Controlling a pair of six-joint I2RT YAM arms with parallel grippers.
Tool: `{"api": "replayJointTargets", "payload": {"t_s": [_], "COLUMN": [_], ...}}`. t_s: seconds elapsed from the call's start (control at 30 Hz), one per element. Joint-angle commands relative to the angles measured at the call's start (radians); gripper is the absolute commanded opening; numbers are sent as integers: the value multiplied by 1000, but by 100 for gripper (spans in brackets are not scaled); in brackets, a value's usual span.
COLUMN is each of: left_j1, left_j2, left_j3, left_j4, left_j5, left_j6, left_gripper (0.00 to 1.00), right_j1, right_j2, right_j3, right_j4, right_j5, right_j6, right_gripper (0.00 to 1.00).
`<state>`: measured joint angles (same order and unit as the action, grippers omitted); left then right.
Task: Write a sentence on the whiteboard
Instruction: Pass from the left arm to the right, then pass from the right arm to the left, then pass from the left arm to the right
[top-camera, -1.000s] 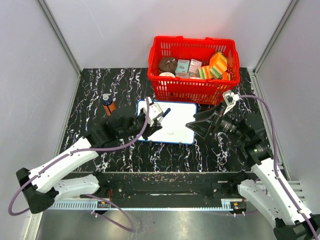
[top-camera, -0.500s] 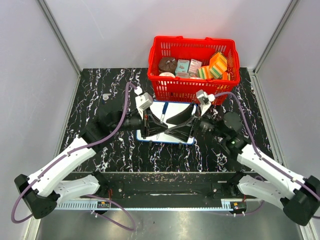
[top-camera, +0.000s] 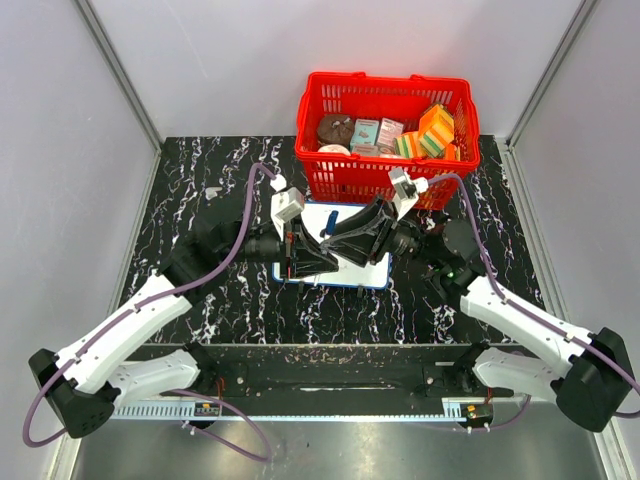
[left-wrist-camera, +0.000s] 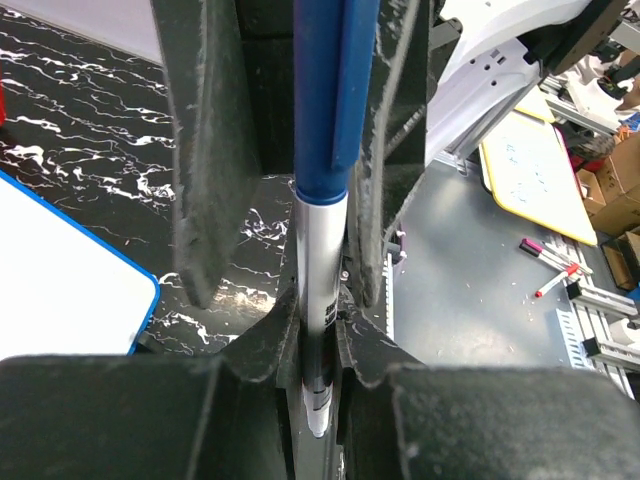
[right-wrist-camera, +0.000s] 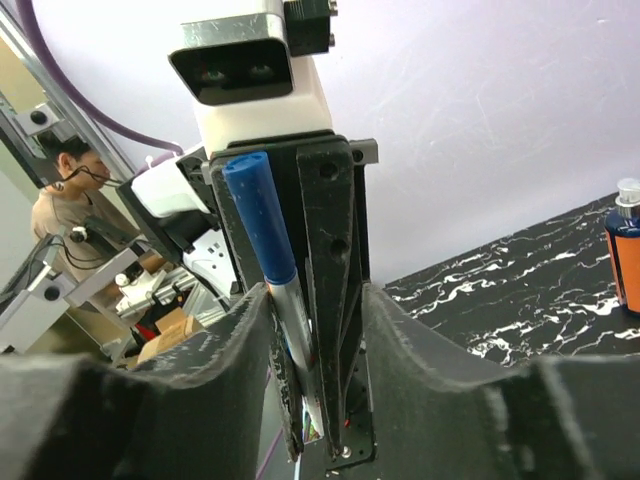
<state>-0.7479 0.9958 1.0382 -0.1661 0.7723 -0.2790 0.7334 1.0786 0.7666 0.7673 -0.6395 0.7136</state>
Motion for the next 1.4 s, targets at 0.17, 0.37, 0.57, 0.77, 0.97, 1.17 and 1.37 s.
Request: {"api": "replayJointTargets", "payload": {"t_s": [0.17,0.37,0.57,0.77,0.97,1.17,1.37], "left_j1": [-1,-2,-1,-1,-1,1,-1], "left_j2": [-16,-46,-88,-82,-105,-132,-99], "left_j3": [-3,-50,-124,-135,-110,-66,0], "left_j4": [63,62,89,128,30,-82,-206], "left_j5": [38,25,-10,5,-48,-94,-28], "left_j6": [-23,-19,-32,-48,18,95,153], "left_gripper": [0,47,57,11,0,0,0], "right_j1": [8,8,8,8,8,8,8], "right_j2": [30,-15,-55,-63,-98,-199,-223], "right_j3": [51,22,10,0,-12,-62,-89], "right_j4": [95,72,4,-16,-111,-217,-159], "right_j5": [-60,-10,38,44,34,35,-31], "right_j6": [35,9,-28,-34,-74,-121,-97], "right_gripper": [0,0,0,0,21,94,100]}}
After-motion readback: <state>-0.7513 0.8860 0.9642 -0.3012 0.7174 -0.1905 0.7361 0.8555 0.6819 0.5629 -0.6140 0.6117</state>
